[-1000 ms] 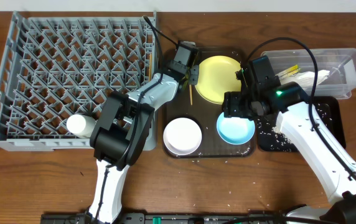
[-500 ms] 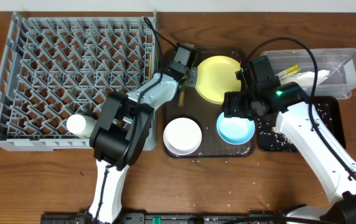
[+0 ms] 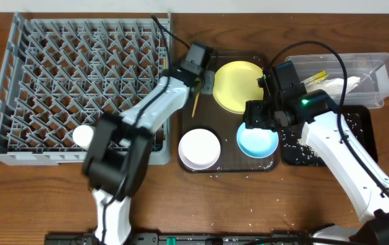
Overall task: Sort waste into correct bins and load items into the dishwasher
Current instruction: 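Carry the second chopstick with left gripper and stand it in the rack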
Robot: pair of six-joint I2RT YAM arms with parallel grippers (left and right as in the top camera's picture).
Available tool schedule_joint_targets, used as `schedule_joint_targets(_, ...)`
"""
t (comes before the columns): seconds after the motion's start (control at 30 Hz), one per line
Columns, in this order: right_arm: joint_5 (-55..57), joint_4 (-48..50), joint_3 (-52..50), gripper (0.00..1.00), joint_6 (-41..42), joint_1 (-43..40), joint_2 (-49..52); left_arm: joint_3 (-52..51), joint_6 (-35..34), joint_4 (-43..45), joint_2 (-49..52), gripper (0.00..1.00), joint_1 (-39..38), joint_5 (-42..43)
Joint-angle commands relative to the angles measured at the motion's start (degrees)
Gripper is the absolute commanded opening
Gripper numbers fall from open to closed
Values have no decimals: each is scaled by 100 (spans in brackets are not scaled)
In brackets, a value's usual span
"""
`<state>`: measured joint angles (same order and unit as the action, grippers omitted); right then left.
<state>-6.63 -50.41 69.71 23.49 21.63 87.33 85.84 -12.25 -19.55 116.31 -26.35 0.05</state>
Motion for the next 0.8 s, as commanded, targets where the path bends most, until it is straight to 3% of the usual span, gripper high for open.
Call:
schedule_joint_targets(0.0,35,-26,68,65,28,22,22,24,-52,-402,-1008,8,37,55)
schedule_joint_targets(0.1,35,-26,66,65,28,22,22,22,-52,-949,-1416,8,87,-162)
schedule_joint_targets(0.3,35,-20,66,65,26,22,22,-15,-48,-2033,-1478,8,378,-1410)
schedule_joint_targets(0.77,33,-20,68,65,26,22,22,-39,-33,-2302,-702,8,929,-1099)
